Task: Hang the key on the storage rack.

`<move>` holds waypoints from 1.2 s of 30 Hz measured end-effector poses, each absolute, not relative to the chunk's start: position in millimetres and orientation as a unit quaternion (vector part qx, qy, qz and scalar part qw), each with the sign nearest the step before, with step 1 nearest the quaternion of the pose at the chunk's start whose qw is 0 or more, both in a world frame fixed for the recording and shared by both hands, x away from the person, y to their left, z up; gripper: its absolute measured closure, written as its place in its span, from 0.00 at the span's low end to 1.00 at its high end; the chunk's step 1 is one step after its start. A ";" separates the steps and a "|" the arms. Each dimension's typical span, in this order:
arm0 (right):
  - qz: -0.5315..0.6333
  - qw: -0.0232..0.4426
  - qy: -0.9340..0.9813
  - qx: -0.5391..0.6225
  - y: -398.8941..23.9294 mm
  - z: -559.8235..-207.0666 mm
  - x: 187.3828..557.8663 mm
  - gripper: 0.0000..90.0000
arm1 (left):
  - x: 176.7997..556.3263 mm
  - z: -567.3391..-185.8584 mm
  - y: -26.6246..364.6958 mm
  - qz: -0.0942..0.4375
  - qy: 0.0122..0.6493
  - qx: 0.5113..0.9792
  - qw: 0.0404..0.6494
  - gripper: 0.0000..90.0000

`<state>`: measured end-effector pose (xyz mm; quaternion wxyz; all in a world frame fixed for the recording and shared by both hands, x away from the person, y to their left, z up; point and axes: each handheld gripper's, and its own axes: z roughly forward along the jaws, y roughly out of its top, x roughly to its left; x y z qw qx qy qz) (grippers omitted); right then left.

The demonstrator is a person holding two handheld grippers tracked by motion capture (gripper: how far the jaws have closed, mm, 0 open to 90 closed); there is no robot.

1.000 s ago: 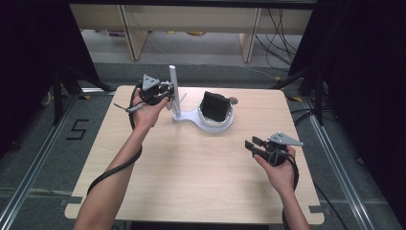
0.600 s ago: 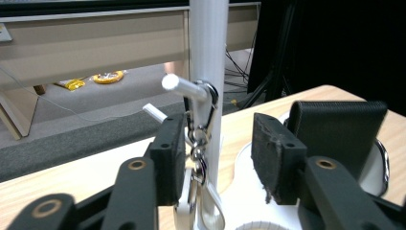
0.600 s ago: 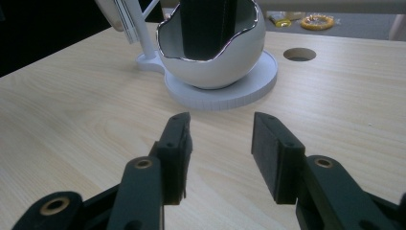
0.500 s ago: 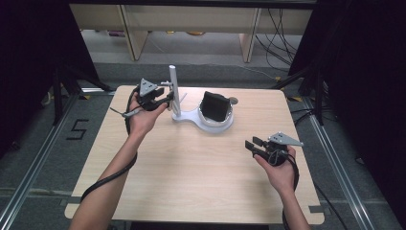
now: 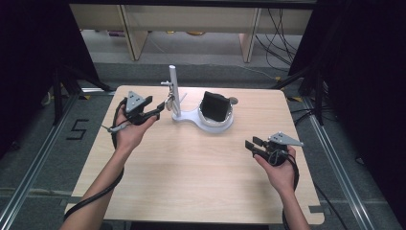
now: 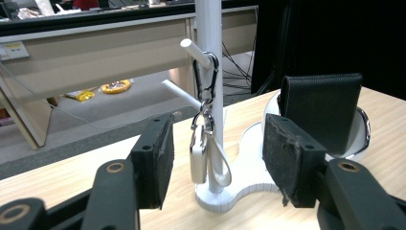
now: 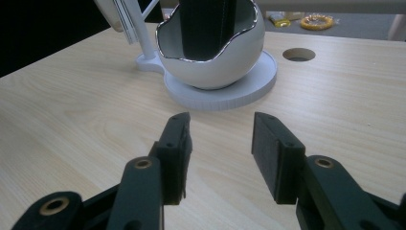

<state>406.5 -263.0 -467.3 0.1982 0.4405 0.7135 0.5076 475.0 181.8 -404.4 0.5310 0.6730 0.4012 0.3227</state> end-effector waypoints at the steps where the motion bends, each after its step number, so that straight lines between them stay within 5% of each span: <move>1: 0.507 0.199 0.713 0.441 -263.0 -467.3 406.6 0.65 | 472.4 -405.0 183.2 0.324 0.401 0.671 0.533 0.49; 14: 0.503 0.203 0.718 0.437 -263.5 -467.9 406.8 0.65 | 423.4 -426.7 205.2 0.346 0.393 0.660 0.539 0.46; 23: 0.504 0.195 0.711 0.450 -262.7 -469.0 405.4 0.65 | 386.2 -474.9 219.9 0.343 0.410 0.660 0.527 0.46; 36: 0.501 0.180 0.715 0.453 -258.2 -475.1 404.0 0.65 | 370.7 -514.4 227.3 0.326 0.436 0.645 0.536 0.42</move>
